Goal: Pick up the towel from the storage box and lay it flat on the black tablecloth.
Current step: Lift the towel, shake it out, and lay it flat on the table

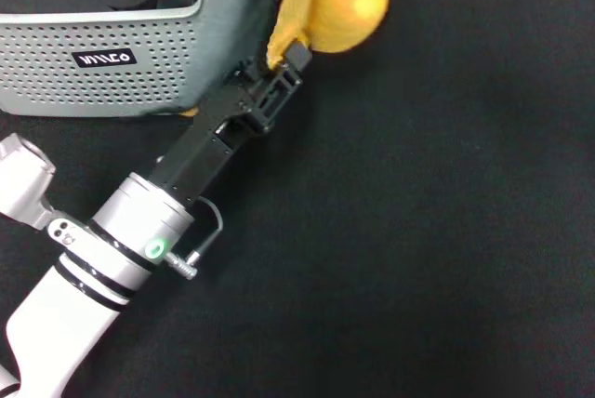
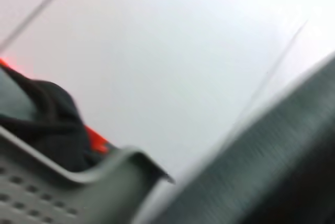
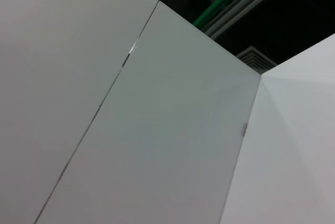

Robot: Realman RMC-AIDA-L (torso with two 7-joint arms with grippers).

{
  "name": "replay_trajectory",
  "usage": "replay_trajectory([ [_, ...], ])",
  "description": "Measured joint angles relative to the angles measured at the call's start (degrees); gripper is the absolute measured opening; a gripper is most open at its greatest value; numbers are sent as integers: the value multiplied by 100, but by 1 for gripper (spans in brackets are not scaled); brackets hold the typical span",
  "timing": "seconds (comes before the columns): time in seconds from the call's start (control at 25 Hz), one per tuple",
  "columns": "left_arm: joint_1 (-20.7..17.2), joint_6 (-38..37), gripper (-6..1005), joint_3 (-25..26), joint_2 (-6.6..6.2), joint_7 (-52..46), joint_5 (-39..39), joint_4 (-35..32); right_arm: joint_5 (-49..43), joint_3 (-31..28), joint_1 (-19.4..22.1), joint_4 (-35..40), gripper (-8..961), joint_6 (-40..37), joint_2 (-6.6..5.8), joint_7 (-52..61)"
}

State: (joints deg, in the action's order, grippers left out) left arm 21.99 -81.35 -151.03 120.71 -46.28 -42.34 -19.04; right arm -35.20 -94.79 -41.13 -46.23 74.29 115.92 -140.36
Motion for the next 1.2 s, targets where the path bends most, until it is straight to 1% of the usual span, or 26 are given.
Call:
replay_trajectory([
  [0.2,13,201,564,81,0,280,-270,19,-20,58,51,12,0,21,8,0],
  [0.48,55,234,563,58,5,815,-277,-30,-13,-2,72,27,0,22,-1,-13],
  [0.76,32,210,561,36,2,911,51,-24,2,-257,73,75,0,6,-12,-33],
  [0.92,43,180,561,36,-7,912,261,5,15,-309,104,78,0,9,-23,-38],
  [1.2,35,85,559,39,-18,915,318,2,4,-372,120,79,0,-1,-29,-93],
])
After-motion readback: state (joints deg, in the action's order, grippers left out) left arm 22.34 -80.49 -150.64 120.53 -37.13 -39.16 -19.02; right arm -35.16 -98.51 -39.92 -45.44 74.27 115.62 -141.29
